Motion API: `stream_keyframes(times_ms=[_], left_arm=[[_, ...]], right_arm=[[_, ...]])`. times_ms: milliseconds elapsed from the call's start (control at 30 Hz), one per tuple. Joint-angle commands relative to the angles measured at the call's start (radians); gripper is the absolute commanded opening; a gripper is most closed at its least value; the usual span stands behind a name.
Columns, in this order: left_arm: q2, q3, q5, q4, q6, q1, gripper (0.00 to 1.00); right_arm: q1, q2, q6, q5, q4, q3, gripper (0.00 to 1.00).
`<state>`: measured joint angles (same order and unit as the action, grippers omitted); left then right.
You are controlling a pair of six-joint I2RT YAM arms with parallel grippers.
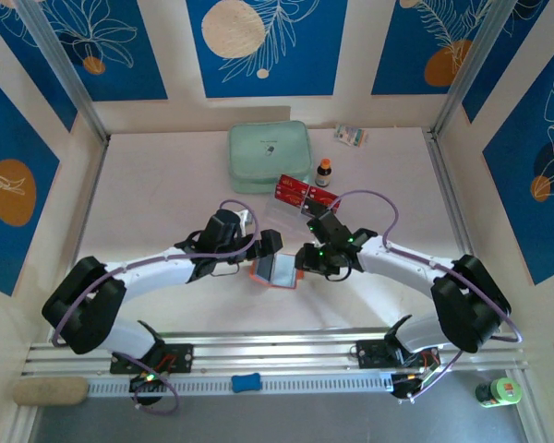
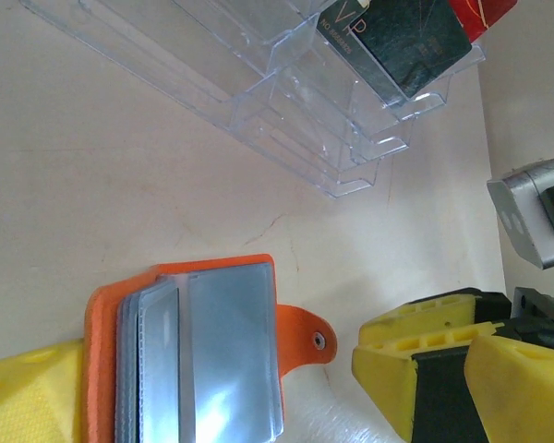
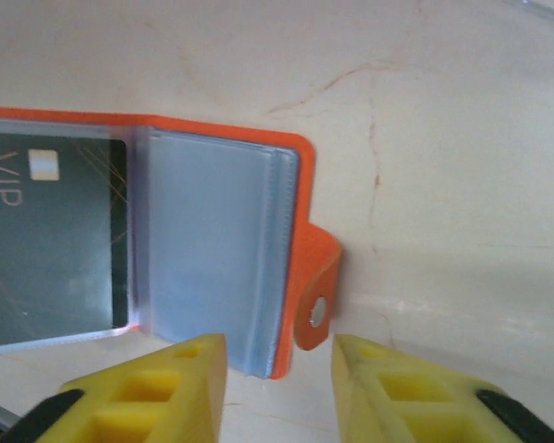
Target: Put the credit cards into the card holder
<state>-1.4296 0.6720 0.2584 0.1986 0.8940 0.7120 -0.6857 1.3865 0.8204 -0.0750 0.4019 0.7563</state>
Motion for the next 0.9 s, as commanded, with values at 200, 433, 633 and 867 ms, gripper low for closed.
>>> stream_keyframes(times_ms=[200, 433, 633, 867], left_arm=[[0.026, -0.018, 0.019, 0.015, 0.013, 0.009, 1.0], [0.043, -0.023, 0.018, 0.01, 0.016, 0.009, 1.0], [0.052, -0.013, 0.039, 0.028, 0.032, 0.011, 1.0], [0.021, 0.01, 0.047, 0.067, 0.062, 0.038, 1.0]], right_arm=[[0.005, 0.082, 0.006, -0.003, -0.01, -0.017, 0.38], [0.011, 0.126, -0.013, 0.017, -0.046, 0.01, 0.06], [0.012, 0.132, -0.021, 0.081, -0.124, 0.018, 0.0], [0.015, 0.167, -0.012, 0.116, -0.162, 0.039, 0.0]])
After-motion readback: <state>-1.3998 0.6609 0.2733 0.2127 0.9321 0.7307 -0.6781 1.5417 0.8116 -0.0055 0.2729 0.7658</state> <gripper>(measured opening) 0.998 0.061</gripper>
